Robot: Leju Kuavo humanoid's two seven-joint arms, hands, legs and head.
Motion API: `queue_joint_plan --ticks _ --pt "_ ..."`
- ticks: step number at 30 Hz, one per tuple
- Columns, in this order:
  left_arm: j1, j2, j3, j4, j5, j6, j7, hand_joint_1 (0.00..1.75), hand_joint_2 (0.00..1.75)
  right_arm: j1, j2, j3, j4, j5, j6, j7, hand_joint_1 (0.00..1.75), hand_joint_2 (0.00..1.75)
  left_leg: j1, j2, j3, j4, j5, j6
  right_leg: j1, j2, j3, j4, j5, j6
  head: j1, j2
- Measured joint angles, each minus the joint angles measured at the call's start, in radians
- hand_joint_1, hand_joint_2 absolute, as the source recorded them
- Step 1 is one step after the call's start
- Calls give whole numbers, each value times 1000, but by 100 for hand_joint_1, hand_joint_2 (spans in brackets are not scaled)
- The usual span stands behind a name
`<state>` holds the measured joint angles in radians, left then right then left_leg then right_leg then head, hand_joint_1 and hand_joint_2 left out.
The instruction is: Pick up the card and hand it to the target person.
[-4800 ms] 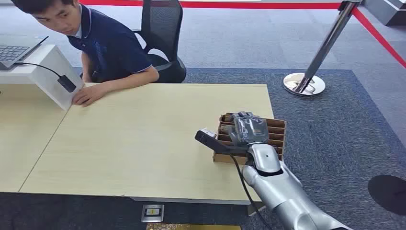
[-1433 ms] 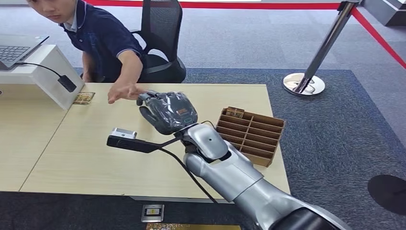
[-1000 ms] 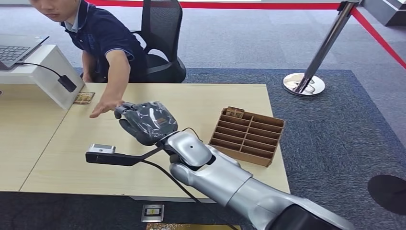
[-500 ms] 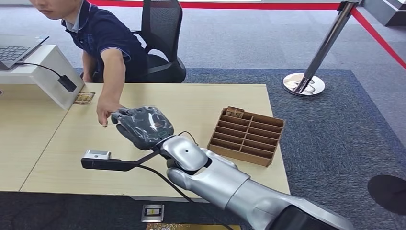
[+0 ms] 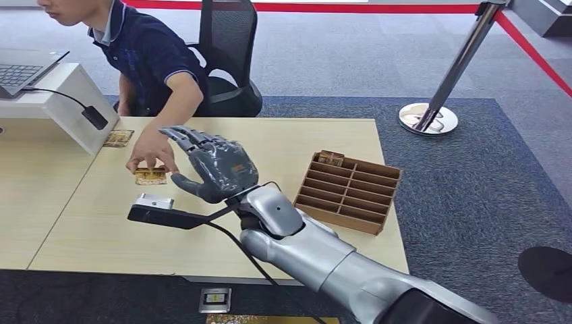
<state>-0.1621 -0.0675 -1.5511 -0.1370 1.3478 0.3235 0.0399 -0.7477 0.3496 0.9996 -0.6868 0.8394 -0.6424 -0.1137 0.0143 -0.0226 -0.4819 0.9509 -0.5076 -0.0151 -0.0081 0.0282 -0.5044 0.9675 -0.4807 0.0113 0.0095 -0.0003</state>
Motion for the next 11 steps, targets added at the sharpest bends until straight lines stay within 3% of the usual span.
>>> queue_joint_plan --ticks 6,11 --pt "20 1 6 0 38 6 -1 0 0 237 -36 -336 -284 -5 52 -165 0 175 0 0 -1 0 0 0 0 0 0 -1 0 0 0 0" --pt "24 2 17 0 67 19 2 0 0 429 -85 -501 -530 -148 36 -259 0 175 0 -1 -1 0 -1 1 0 0 -1 -2 0 0 0 0"
